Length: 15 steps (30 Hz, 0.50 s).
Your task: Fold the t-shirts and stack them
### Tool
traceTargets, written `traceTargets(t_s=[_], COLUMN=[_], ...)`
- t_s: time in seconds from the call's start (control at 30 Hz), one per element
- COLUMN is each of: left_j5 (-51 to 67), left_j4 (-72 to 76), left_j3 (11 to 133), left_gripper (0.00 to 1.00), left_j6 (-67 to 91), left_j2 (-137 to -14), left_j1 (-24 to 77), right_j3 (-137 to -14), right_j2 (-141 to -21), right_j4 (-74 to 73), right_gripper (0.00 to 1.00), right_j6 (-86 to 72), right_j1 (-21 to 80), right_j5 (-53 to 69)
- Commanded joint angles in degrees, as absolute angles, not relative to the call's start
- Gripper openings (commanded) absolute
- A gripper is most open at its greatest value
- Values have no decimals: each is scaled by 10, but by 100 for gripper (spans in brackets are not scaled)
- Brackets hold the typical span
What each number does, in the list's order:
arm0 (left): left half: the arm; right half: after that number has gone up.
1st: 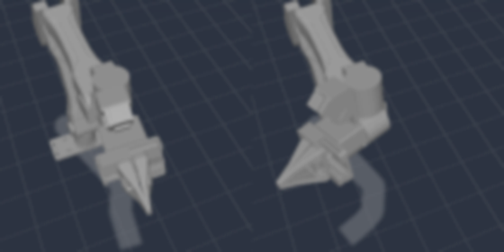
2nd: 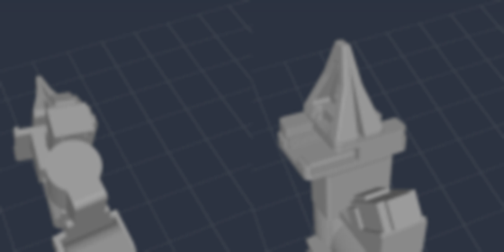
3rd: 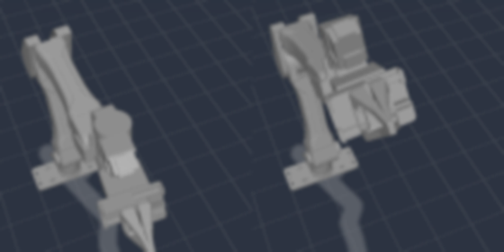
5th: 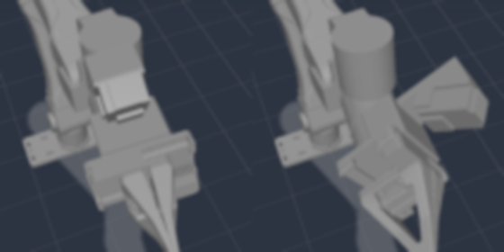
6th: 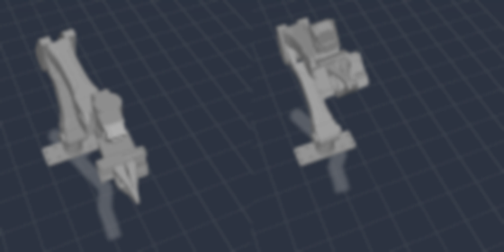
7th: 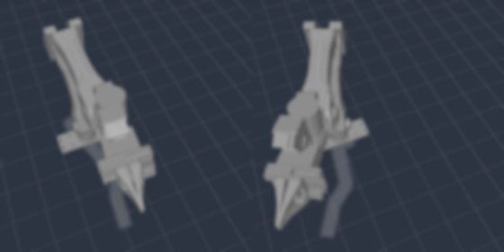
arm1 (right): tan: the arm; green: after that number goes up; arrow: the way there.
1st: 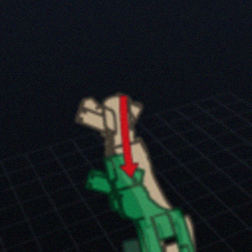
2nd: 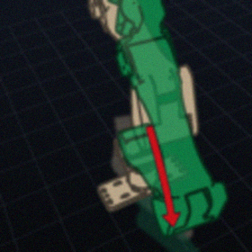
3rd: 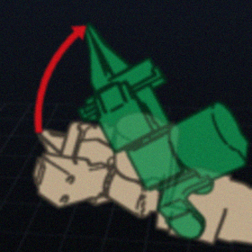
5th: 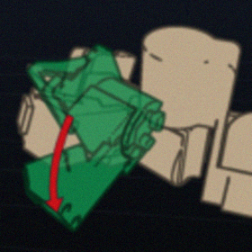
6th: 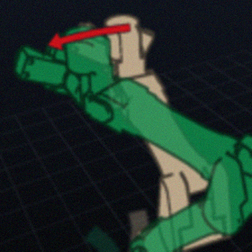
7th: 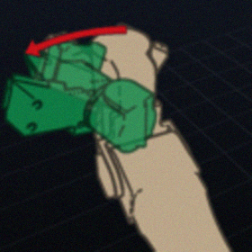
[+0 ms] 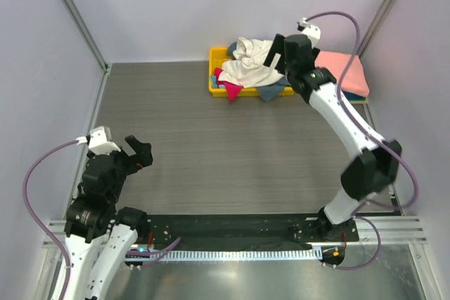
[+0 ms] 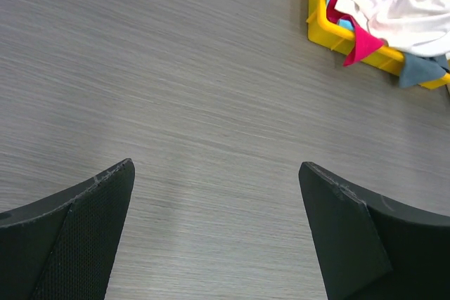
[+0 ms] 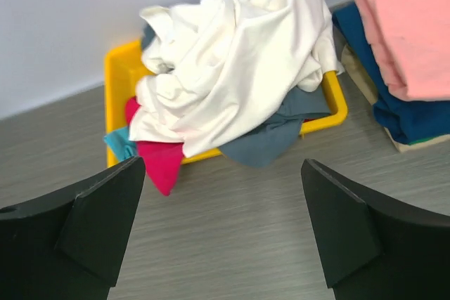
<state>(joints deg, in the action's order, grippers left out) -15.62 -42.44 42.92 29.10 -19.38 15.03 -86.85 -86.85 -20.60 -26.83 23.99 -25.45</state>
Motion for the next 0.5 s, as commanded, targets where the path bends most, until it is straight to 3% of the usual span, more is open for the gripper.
traceTargets(t_s=[0.0, 0.2, 0.47], left_j5=[-155, -140, -132], left_j4=[-417, -425, -422], left_j3=[432, 440, 439], left_gripper=[100, 100, 100], left_j6=[274, 273, 272], left_j2=[-214, -233, -227], left_j1=[152, 151, 152], right_j3=[-986, -1156, -1325], right_j2=[-995, -1175, -1325], right_j4=[-317, -329, -330], right_gripper=[99, 96, 96], right_j6=[-247, -250, -243], right_j1=[202, 148, 140], right_j5=[-186, -115, -69])
